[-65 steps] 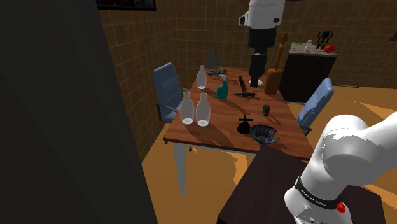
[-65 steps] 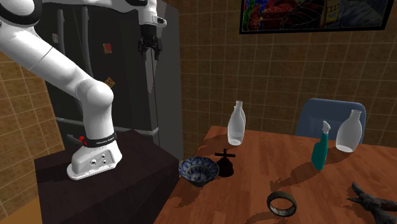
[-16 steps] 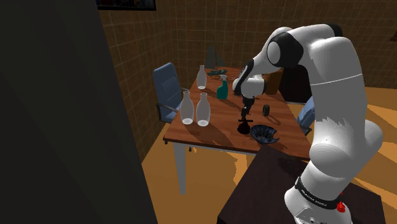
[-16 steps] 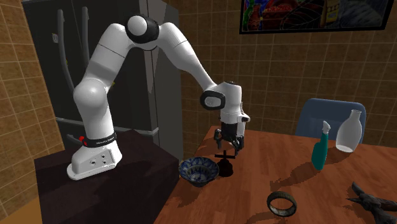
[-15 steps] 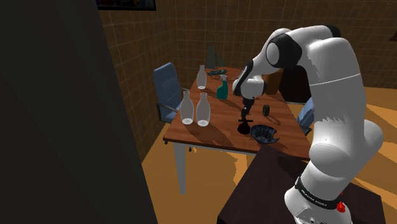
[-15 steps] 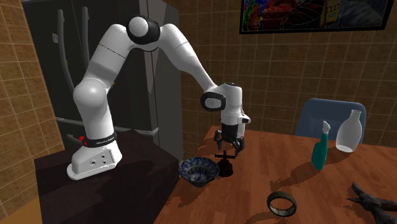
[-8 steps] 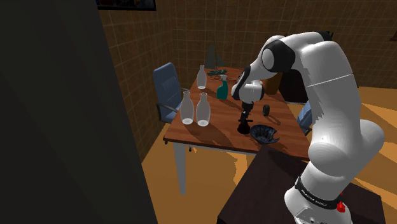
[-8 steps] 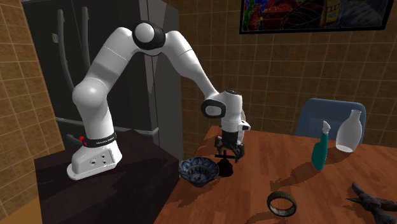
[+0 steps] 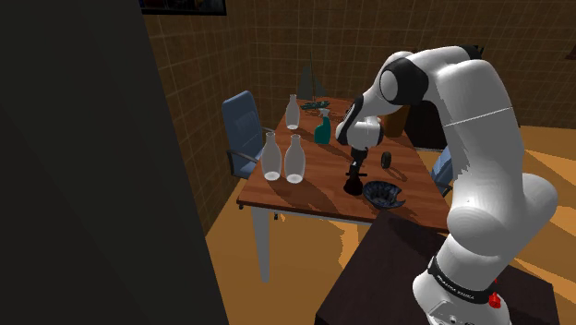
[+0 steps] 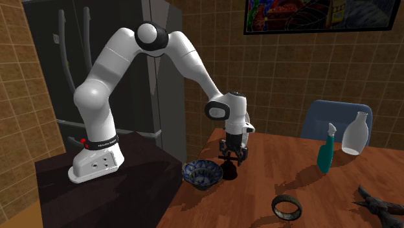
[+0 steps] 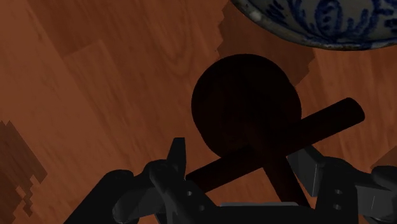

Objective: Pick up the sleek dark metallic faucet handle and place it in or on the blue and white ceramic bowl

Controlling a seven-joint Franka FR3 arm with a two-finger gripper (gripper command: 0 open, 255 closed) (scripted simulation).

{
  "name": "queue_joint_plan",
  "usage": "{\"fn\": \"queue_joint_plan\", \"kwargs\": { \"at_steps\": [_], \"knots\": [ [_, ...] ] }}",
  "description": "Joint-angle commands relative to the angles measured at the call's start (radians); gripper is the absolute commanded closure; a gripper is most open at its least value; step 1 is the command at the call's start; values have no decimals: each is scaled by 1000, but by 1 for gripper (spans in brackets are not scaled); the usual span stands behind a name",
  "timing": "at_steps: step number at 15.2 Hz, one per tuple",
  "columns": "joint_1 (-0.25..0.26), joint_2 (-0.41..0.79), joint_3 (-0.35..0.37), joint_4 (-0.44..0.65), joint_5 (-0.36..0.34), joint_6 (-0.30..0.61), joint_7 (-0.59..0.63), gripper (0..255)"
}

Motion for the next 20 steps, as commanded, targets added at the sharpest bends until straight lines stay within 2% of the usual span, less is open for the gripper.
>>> {"fn": "queue_joint_plan", "kwargs": {
  "at_steps": [1, 8, 20],
  "knots": [
    [0, 3, 1, 0, 0, 4, 0, 255],
    [0, 3, 1, 0, 0, 3, 0, 255],
    [49, -130, -65, -28, -72, -100, 49, 255]
  ]
}}
